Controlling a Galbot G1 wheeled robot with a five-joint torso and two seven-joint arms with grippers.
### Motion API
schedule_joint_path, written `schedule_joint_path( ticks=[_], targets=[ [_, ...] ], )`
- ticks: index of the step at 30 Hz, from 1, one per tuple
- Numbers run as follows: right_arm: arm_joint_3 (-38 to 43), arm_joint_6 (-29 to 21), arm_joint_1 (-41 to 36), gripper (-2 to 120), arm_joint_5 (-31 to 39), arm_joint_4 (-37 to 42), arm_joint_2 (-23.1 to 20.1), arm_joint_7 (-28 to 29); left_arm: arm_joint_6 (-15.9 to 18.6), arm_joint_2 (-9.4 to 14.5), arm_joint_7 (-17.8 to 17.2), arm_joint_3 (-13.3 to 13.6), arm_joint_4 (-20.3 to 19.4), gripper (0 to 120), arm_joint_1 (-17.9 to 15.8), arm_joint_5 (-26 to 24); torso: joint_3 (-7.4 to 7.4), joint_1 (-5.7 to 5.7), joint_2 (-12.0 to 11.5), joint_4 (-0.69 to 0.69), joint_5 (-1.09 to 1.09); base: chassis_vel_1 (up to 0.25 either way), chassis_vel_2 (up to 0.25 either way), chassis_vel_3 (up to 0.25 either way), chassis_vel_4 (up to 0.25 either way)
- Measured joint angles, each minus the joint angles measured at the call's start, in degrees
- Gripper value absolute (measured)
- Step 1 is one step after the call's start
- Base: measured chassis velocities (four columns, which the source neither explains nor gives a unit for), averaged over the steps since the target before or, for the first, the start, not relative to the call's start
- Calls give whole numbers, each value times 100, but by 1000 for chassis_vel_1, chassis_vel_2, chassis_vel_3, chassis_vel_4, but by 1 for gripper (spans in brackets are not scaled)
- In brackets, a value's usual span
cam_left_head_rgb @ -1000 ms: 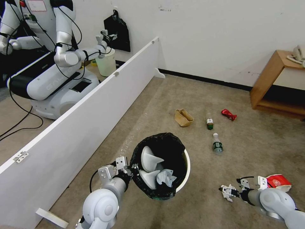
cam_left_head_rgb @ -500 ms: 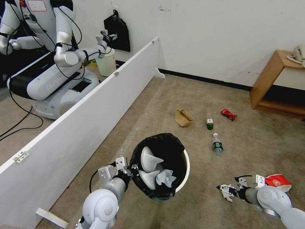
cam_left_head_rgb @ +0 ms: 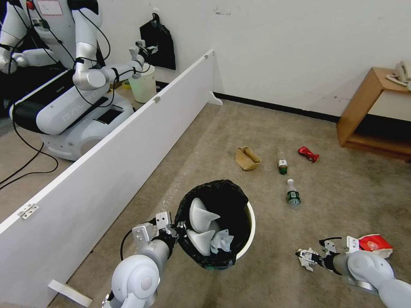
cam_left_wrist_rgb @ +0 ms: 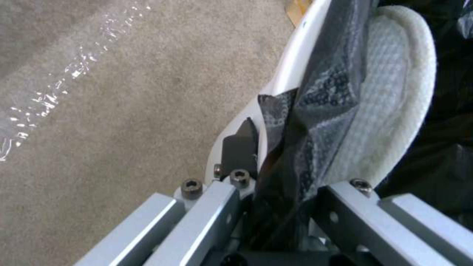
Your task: Pick up the trash bin, then pick up the garbage from the floor and place it into the trash bin.
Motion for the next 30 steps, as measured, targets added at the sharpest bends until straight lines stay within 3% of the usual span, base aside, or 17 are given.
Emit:
schedule_joint_path(
  ticks=[18,30],
  targets=[
    [-403,112,674,100,-192,-460,438,-34,-22,62,11,-20,-15,2,46,-1,-1,0,0,1,0,0,0,0,0],
    [-205,152,462,100,-521,-721,548,-142,-28,73,11,-43,-56,2,78,-4,-1,0,0,0,1,0,0,0,0]
  ],
)
